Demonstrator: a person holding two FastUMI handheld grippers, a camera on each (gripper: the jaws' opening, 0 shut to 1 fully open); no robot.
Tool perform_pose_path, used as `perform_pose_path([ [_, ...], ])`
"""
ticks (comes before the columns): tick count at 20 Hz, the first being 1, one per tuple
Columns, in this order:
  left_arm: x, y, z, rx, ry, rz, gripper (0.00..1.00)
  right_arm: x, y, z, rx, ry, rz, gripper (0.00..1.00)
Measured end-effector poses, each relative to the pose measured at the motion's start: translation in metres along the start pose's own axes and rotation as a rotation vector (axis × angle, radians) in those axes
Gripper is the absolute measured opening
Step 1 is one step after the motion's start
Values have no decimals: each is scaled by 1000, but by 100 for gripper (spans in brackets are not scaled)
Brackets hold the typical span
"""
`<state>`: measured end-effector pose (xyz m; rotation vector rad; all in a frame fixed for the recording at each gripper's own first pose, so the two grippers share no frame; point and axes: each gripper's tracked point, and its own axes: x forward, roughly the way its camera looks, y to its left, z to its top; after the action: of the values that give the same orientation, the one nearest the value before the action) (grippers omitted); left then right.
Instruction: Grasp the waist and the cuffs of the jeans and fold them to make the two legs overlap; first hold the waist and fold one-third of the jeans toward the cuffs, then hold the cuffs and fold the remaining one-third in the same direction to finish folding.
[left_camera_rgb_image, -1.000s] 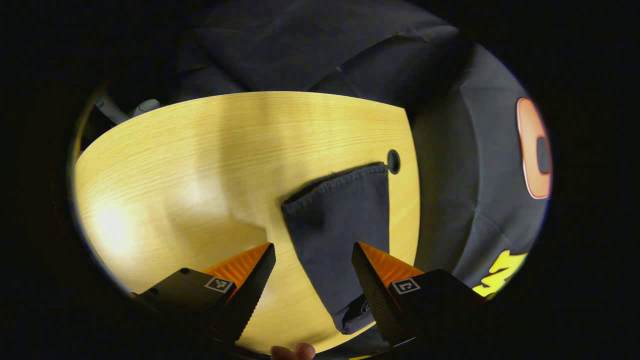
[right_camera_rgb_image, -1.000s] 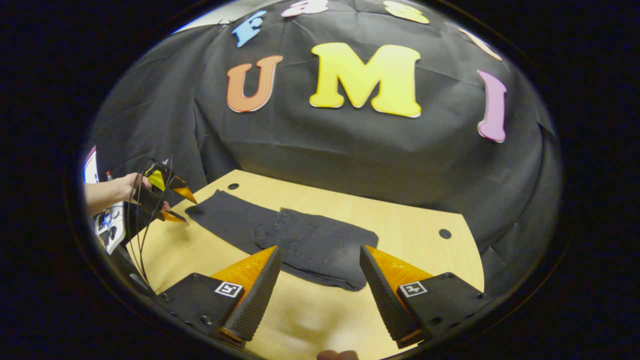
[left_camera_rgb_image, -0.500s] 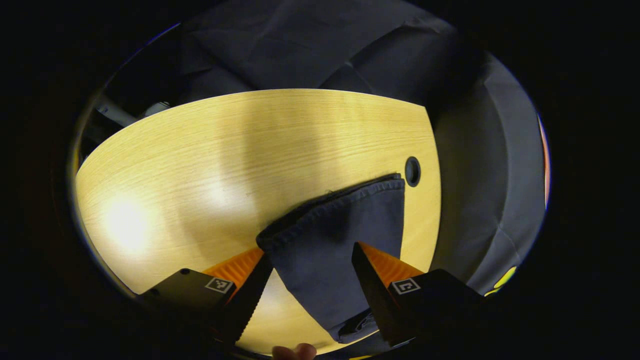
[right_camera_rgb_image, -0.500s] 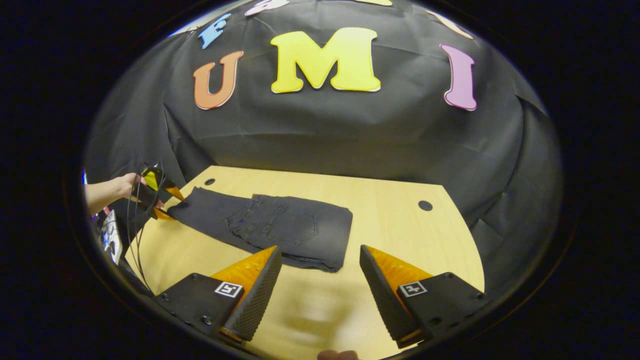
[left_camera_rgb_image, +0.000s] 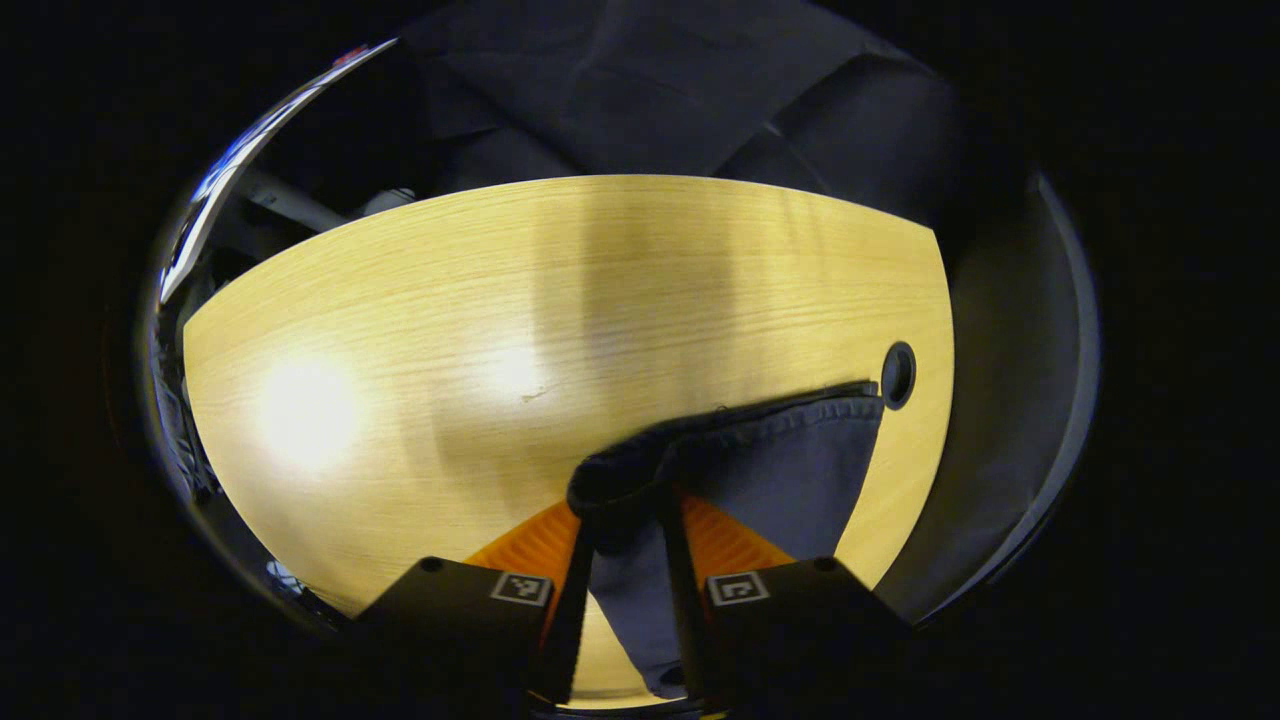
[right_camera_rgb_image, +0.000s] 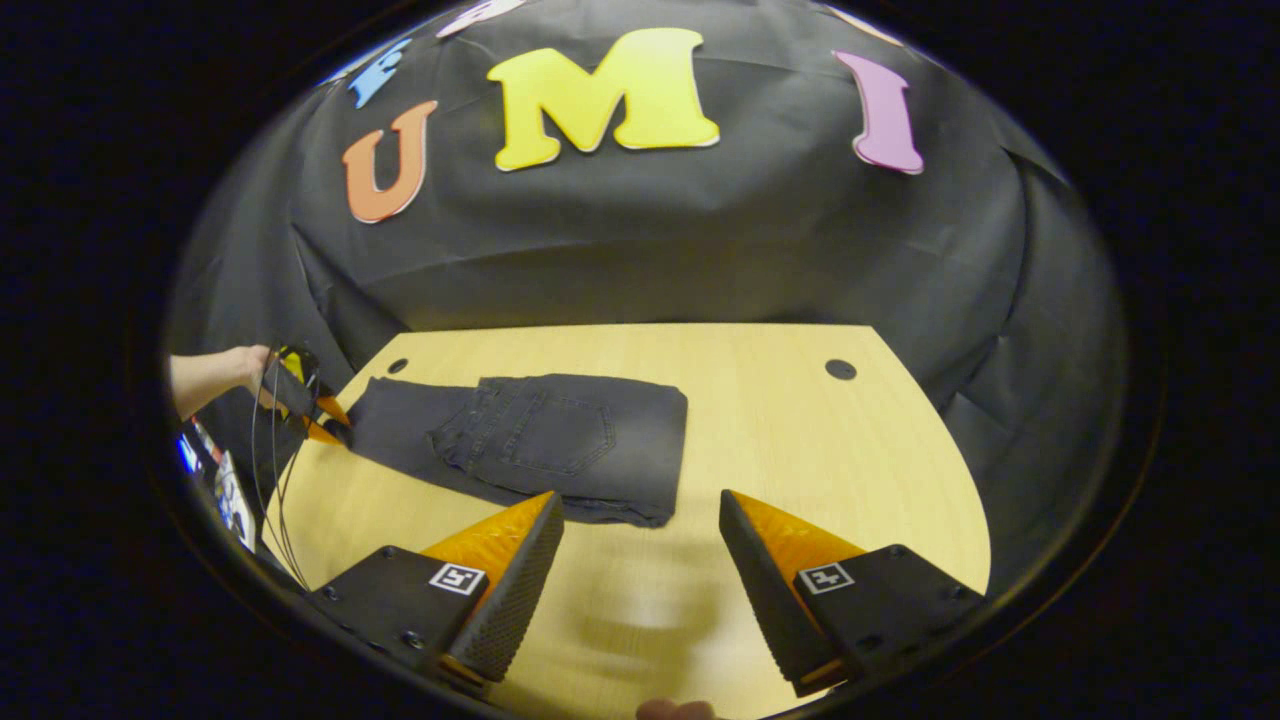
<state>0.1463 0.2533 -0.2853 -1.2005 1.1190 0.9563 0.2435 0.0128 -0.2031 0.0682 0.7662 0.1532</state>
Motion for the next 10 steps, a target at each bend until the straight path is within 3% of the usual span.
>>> perform_pose_path([
  [3, 3, -9, -1, 6, -69, -53, 20, -1, -11, -9, 26, 25, -15, 96],
  [5, 1, -17, -1, 75, -125, -100, 11, -4, -14, -10, 21, 25, -18, 96],
  [10, -35, -49, -7, 230, -240, -254, 6, -25, -29, -3, -60, -28, -59, 98],
])
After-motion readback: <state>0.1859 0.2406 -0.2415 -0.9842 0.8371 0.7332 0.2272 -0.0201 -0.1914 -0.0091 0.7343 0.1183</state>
